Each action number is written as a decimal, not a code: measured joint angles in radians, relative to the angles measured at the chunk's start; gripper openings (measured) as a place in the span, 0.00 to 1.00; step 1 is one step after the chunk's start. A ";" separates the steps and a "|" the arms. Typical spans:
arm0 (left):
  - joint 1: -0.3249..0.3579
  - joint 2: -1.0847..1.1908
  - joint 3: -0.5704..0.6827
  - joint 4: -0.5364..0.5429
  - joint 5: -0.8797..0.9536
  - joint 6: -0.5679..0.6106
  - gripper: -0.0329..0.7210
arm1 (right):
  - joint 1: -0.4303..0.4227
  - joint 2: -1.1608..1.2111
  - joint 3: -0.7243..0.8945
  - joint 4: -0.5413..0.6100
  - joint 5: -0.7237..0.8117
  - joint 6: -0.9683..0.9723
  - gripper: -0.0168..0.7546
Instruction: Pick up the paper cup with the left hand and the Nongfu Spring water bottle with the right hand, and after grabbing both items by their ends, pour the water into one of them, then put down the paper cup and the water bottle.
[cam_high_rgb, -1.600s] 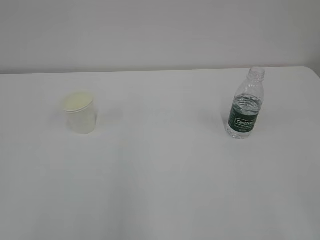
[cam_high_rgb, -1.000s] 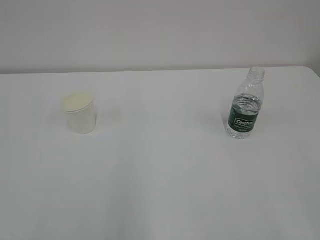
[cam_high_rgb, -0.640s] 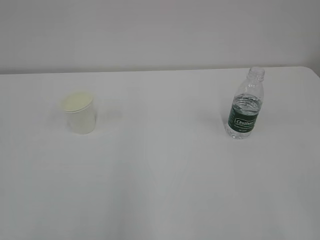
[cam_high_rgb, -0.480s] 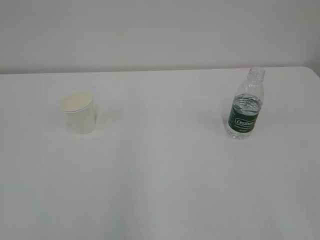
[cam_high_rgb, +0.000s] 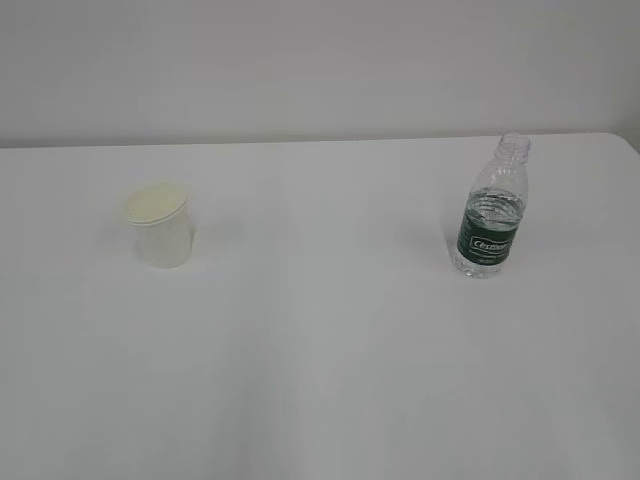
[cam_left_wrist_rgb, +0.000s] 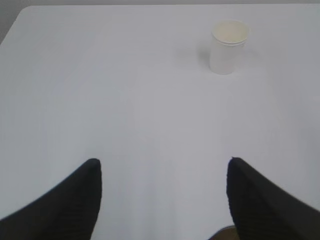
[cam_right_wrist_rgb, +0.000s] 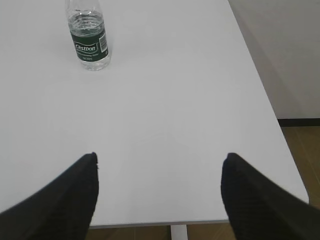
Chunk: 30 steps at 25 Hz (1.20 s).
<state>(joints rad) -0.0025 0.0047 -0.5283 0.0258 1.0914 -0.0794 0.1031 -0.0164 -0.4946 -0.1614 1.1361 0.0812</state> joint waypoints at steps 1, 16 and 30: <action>0.000 0.000 0.000 -0.002 0.000 0.000 0.78 | 0.000 0.000 0.000 0.000 0.000 0.000 0.78; 0.000 0.277 -0.103 -0.079 -0.076 0.000 0.78 | 0.000 0.000 -0.013 0.005 -0.008 0.000 0.78; -0.001 0.474 -0.131 -0.113 -0.463 0.044 0.78 | 0.000 0.231 -0.094 0.111 -0.310 -0.002 0.78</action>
<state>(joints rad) -0.0031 0.4787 -0.6589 -0.0870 0.6284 -0.0350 0.1031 0.2141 -0.5884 -0.0506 0.8257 0.0790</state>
